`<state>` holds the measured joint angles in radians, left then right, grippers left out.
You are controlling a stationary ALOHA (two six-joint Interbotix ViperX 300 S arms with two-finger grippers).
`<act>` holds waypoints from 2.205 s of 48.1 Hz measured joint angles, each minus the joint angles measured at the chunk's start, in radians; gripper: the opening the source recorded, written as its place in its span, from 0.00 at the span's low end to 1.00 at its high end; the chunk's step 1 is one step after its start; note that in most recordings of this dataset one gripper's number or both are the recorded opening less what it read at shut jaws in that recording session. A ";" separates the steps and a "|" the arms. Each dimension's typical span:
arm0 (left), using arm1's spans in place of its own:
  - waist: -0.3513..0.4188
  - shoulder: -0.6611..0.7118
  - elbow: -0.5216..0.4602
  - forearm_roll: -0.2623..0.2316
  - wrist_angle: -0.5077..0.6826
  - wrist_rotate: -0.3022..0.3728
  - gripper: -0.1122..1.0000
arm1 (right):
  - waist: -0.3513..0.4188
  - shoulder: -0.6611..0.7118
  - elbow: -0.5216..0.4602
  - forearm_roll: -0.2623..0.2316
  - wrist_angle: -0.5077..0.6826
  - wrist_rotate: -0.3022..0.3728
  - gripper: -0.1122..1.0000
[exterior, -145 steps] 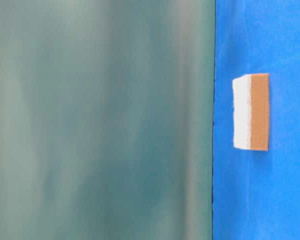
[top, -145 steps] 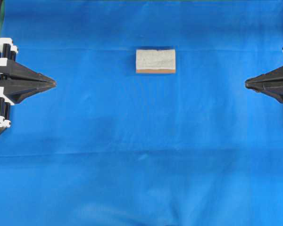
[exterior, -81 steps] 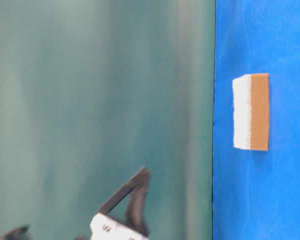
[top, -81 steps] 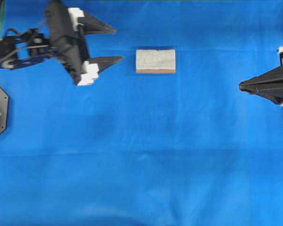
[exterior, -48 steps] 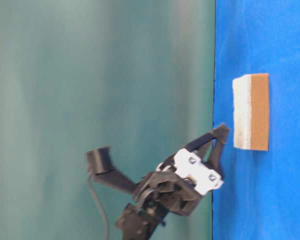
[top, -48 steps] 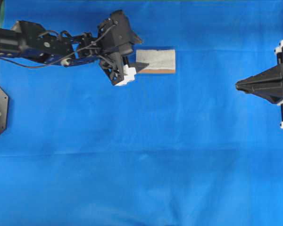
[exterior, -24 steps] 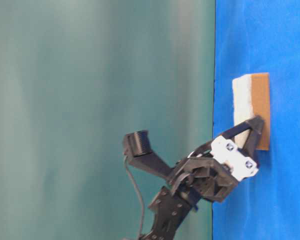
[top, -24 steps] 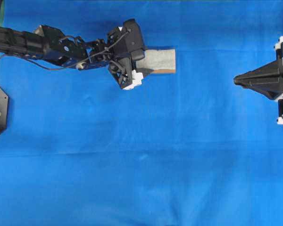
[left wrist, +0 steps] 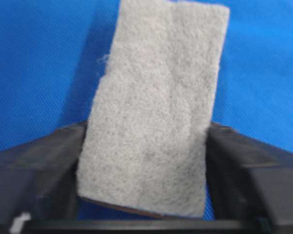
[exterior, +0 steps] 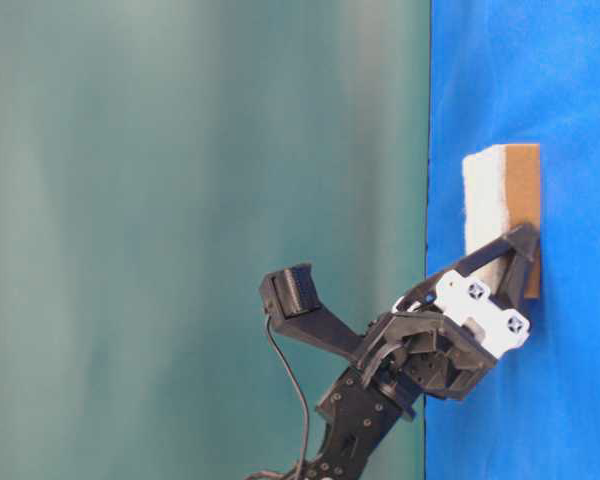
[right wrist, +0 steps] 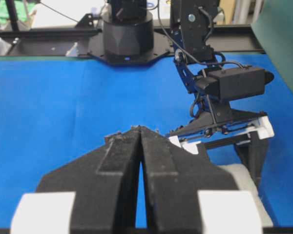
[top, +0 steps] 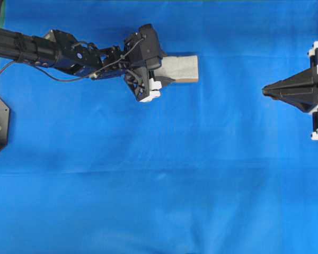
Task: Hand over the sponge with the left arm and wipe it with the right arm.
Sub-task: 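Lift the sponge with the left gripper and hold it toward center, then move the right gripper to the sponge's free end and grasp it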
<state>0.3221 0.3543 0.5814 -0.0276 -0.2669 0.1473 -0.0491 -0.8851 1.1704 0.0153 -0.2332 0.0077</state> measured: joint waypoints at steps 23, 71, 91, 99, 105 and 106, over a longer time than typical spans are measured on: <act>-0.048 -0.296 0.002 0.000 0.278 -0.018 0.52 | 0.000 0.015 -0.002 0.009 0.000 0.002 0.10; -0.318 -0.485 0.044 0.000 0.350 -0.242 0.52 | 0.006 0.143 -0.066 0.041 -0.005 0.069 0.10; -0.318 -0.483 0.044 0.000 0.348 -0.241 0.52 | 0.077 0.410 -0.253 0.041 -0.011 0.089 0.70; -0.318 -0.485 0.044 -0.002 0.348 -0.242 0.52 | 0.081 0.540 -0.342 0.048 -0.009 0.097 0.76; -0.318 -0.483 0.044 0.000 0.348 -0.242 0.52 | 0.081 0.614 -0.399 0.052 -0.002 0.098 0.77; -0.318 -0.483 0.044 0.000 0.350 -0.242 0.52 | 0.081 0.626 -0.411 0.052 0.003 0.098 0.77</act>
<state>0.0046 -0.1289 0.6259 -0.0276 0.0828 -0.0951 0.0322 -0.2592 0.7593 0.0675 -0.2301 0.1058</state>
